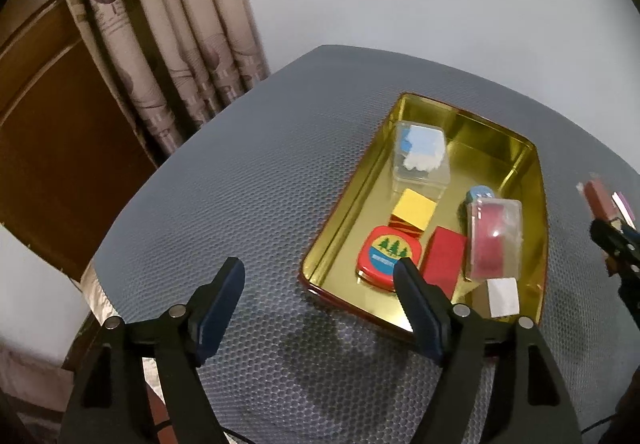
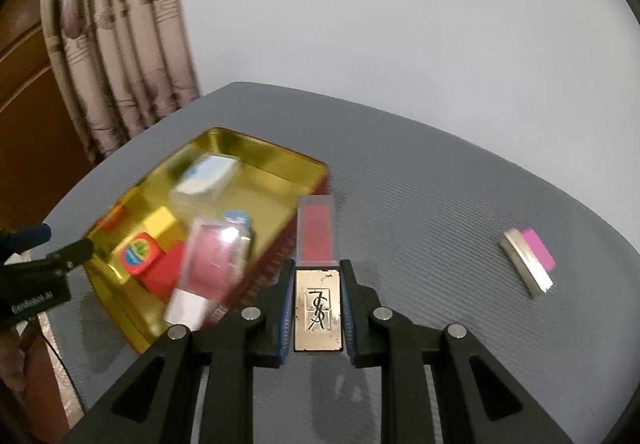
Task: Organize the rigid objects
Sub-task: 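Carry the gold YSL lipstick into the gold tin and open the right gripper, then grasp the pink block with the right gripper, then grasp the gold ribbed lighter with the left gripper while the right gripper holds the pink block, then carry the gold lighter into the gold tin and open the left gripper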
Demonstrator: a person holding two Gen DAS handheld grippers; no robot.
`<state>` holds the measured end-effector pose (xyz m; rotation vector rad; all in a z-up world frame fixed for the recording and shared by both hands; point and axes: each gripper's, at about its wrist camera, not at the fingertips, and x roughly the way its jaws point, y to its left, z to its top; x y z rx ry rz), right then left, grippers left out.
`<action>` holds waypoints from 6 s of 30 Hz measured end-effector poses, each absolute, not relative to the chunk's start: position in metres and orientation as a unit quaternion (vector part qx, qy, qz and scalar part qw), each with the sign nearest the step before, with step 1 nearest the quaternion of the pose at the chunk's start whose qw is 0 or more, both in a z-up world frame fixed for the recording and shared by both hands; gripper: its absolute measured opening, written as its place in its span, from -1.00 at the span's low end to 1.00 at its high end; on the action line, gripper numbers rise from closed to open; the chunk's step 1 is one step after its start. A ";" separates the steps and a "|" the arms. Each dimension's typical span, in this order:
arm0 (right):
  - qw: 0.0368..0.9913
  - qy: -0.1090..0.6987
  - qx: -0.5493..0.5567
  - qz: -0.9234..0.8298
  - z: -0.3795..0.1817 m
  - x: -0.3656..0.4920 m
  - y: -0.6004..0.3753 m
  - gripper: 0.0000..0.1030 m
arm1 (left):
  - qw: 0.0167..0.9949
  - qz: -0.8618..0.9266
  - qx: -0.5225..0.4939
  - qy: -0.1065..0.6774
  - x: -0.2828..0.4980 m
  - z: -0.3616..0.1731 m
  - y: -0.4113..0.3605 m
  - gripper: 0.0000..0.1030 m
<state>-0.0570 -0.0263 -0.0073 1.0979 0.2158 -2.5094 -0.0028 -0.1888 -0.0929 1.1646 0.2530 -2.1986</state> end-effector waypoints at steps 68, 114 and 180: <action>0.028 0.028 0.426 -0.904 -0.074 -0.183 0.197 -0.16 | 0.336 -0.829 0.439 0.089 -0.003 -0.105 -0.192 0.56; -0.016 0.007 0.426 -0.905 -0.116 -0.124 0.195 -0.42 | 0.131 -0.851 0.507 0.038 -0.145 -0.124 0.014 0.59; -0.022 -0.006 0.427 -0.904 -0.126 -0.081 0.185 -0.41 | 0.057 -0.827 0.559 0.028 -0.244 -0.143 0.075 -0.49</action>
